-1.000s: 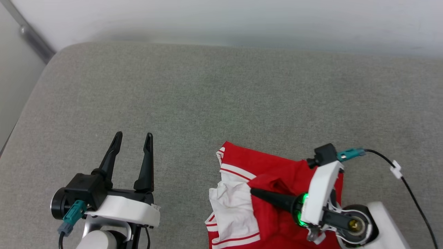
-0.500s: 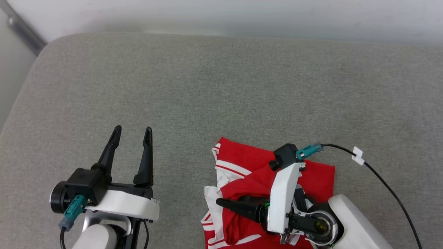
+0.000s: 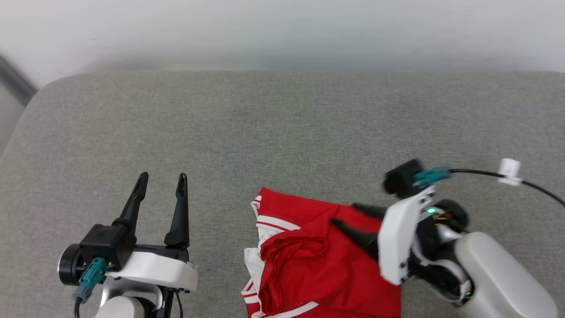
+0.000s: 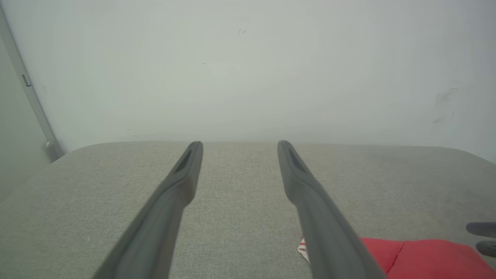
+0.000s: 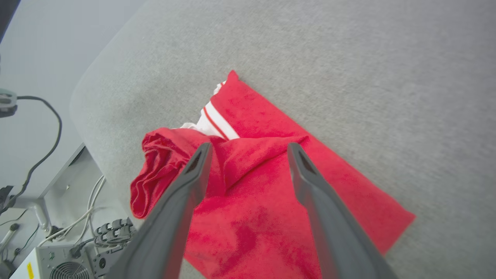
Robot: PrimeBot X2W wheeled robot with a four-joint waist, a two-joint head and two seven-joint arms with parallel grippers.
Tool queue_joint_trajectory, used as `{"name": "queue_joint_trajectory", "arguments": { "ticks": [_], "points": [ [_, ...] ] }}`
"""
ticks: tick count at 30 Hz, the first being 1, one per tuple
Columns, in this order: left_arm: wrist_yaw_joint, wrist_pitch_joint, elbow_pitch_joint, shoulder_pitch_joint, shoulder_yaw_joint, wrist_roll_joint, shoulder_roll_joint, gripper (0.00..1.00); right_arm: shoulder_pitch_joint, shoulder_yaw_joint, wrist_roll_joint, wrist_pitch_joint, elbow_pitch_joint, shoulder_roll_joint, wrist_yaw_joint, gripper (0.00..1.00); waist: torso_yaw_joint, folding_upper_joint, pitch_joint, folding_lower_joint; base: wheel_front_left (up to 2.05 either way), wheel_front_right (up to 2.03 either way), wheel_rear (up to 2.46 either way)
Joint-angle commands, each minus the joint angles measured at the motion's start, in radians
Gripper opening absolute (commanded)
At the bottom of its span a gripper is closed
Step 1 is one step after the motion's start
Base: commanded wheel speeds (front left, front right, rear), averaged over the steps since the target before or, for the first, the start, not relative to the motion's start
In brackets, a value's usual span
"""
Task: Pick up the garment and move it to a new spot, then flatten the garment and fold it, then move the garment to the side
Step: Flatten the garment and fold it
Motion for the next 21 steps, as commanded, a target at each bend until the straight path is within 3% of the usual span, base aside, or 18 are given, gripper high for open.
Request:
{"name": "queue_joint_trajectory", "arguments": {
  "ticks": [1,9,16,21],
  "points": [
    [0.010,0.002,-0.004,0.016,0.006,-0.002,0.005,1.00,0.035,-0.075,-0.060,-0.056,0.006,-0.017,0.000,1.00,-0.019,-0.0001,-0.017,0.0000,0.00,0.00,0.00],
    [0.024,0.000,0.006,0.045,0.016,-0.011,0.009,1.00,0.154,-0.450,-0.295,-0.221,-0.028,-0.016,0.000,1.00,-0.059,-0.0001,-0.049,0.0000,0.00,0.00,0.00],
    [0.025,-0.006,0.024,0.058,0.029,-0.017,0.007,1.00,0.247,-0.634,-0.463,-0.393,-0.138,0.050,0.000,1.00,-0.078,-0.0001,-0.069,0.0000,0.00,0.00,0.00],
    [0.028,-0.012,0.042,0.075,0.043,-0.017,-0.004,1.00,0.319,-0.669,-0.534,-0.513,-0.194,0.104,0.000,1.00,-0.086,-0.0001,-0.093,0.0000,0.00,0.00,0.00]
  ]
}}
